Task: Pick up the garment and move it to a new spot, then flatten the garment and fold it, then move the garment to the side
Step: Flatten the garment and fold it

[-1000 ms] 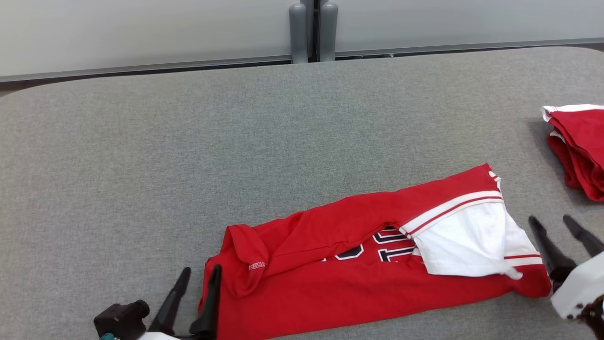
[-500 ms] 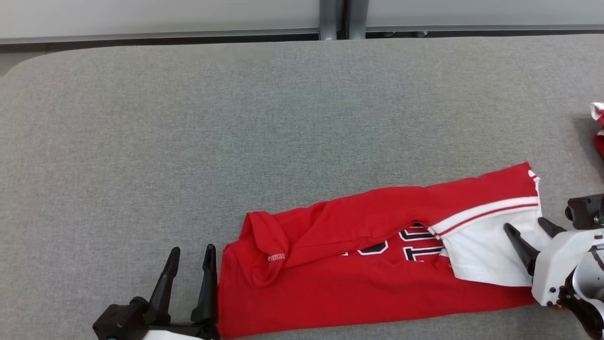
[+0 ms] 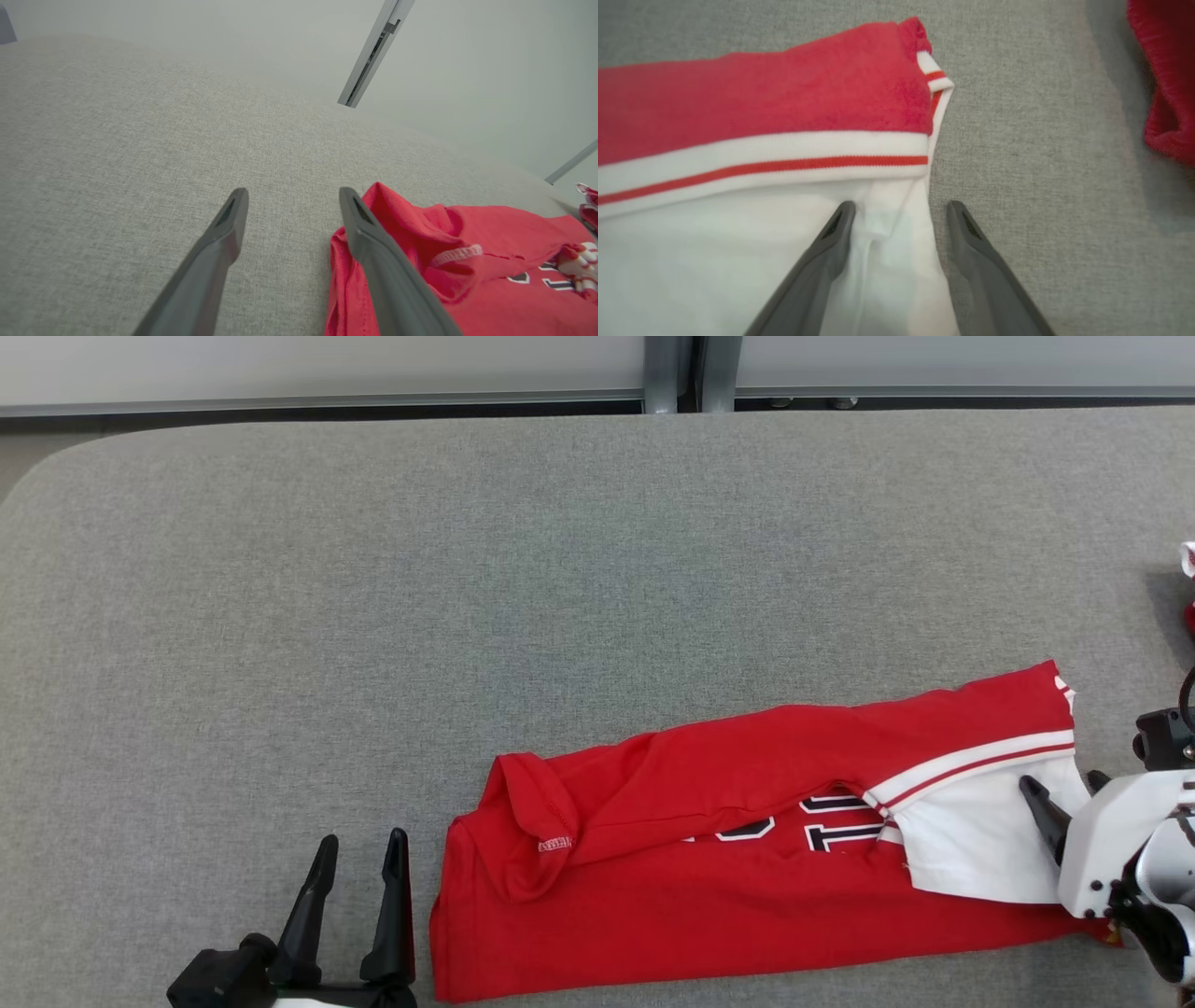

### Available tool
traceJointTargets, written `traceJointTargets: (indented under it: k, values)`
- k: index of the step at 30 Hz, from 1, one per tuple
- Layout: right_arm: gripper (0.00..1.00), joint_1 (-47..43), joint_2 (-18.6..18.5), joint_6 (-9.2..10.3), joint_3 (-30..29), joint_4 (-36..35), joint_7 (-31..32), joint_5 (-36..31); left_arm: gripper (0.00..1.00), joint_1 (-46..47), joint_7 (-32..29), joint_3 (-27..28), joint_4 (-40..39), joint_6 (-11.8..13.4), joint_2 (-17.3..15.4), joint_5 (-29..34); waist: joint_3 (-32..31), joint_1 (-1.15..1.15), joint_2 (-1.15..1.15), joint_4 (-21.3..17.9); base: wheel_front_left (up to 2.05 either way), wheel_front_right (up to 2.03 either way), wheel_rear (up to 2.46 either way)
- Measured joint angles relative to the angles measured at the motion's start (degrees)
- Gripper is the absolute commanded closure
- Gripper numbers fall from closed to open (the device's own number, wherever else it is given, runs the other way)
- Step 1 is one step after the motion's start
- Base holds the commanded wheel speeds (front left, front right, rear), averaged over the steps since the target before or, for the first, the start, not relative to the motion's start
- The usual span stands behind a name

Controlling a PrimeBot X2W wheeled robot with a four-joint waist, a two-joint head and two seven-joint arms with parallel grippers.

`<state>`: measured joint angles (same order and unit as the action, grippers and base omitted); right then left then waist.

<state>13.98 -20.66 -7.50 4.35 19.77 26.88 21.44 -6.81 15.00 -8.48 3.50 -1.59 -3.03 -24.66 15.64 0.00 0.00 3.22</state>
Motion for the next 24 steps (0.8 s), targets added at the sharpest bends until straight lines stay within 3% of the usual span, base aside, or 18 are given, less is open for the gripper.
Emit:
traceJointTargets:
  k: [1,2,3,9,17,20,24]
  values:
    - [0.26,0.37,0.04,0.0,1.59,-0.03,0.43,2.2,0.0,0.01,0.0,0.19,0.24,-0.34,0.02,0.11,-0.1,0.0,0.0,-0.04,0.0,0.0,0.0]
    - [0.69,0.64,-0.22,0.29,3.03,-0.03,0.93,4.2,0.0,0.04,0.0,0.34,0.47,-0.4,0.11,0.26,-0.25,0.0,0.0,-0.08,0.0,0.0,0.0]
    - [1.0,0.87,-1.01,0.32,4.25,-0.04,1.3,6.14,0.0,0.04,0.0,0.55,0.74,-0.47,0.15,0.45,-0.47,0.0,0.0,-0.13,0.0,0.0,0.0]
    - [1.0,0.51,-3.64,0.07,4.3,0.16,-0.26,19.09,0.0,-0.76,0.0,0.79,1.27,-0.35,0.13,-0.86,-3.0,0.0,0.0,-0.39,0.0,0.0,0.0]
    - [1.0,-1.98,-14.23,0.0,-5.26,-1.8,0.89,26.15,0.0,-2.69,0.0,0.59,0.8,0.65,0.21,-2.59,-7.12,0.0,0.0,-0.54,0.0,0.0,0.0]
    - [1.0,-3.08,-16.75,0.03,-7.76,-4.95,1.57,27.21,0.0,-3.44,0.0,0.92,0.71,0.65,0.22,-2.75,-7.76,0.0,0.0,-0.59,0.0,0.0,0.0]
    - [1.0,-4.21,-17.48,0.02,-5.83,-14.0,3.7,28.69,0.0,-3.61,0.01,1.58,0.46,0.9,0.22,-3.24,-8.12,0.0,0.0,-0.87,0.0,0.0,0.0]
